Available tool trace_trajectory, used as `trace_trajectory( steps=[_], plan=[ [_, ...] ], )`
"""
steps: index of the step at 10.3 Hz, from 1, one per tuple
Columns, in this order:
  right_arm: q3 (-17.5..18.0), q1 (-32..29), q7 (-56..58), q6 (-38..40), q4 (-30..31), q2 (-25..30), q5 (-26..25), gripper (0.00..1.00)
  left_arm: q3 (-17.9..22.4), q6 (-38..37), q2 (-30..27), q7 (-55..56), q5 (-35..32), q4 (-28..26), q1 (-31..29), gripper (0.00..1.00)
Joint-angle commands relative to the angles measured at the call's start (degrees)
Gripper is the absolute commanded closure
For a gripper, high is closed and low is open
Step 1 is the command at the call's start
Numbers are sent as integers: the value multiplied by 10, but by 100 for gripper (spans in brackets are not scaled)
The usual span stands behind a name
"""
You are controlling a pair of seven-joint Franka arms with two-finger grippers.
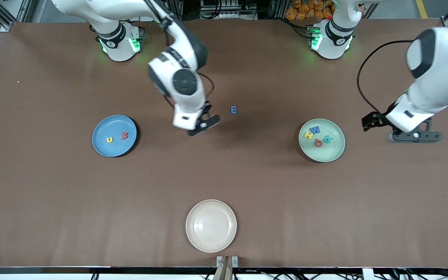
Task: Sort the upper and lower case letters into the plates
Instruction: 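Carry the g to the blue plate and open the right gripper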
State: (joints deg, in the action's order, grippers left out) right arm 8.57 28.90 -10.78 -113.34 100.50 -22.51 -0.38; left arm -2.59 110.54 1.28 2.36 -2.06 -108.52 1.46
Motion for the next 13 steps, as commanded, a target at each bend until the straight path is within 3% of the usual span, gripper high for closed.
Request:
trace_trajectory(
  steps=[1, 5, 7, 10, 11, 12, 13],
  plan=[
    [-34, -33, 19, 40, 18, 33, 12, 100, 7, -67, -11, -2, 18, 66, 9, 0],
    [-50, -162, 117, 58, 24, 21, 15, 100, 2, -162, -9, 2, 15, 168, 30, 0],
    [-52, -220, 121, 58, 38, -5, 13, 100, 4, -164, -6, 0, 14, 177, 29, 0],
    [-64, -231, 124, 44, 76, -15, 6, 100, -7, -173, -9, -5, 12, 181, 35, 0],
    [-65, -232, 124, 44, 81, -15, 5, 88, -8, -186, -14, -6, 11, 182, 36, 0],
    [-67, -234, 124, 45, 84, -12, 5, 70, -9, -193, -13, -7, 11, 183, 36, 0],
    [-69, -235, 124, 49, 87, -9, 4, 1, -8, -193, -12, -8, 12, 183, 34, 0]
  ],
)
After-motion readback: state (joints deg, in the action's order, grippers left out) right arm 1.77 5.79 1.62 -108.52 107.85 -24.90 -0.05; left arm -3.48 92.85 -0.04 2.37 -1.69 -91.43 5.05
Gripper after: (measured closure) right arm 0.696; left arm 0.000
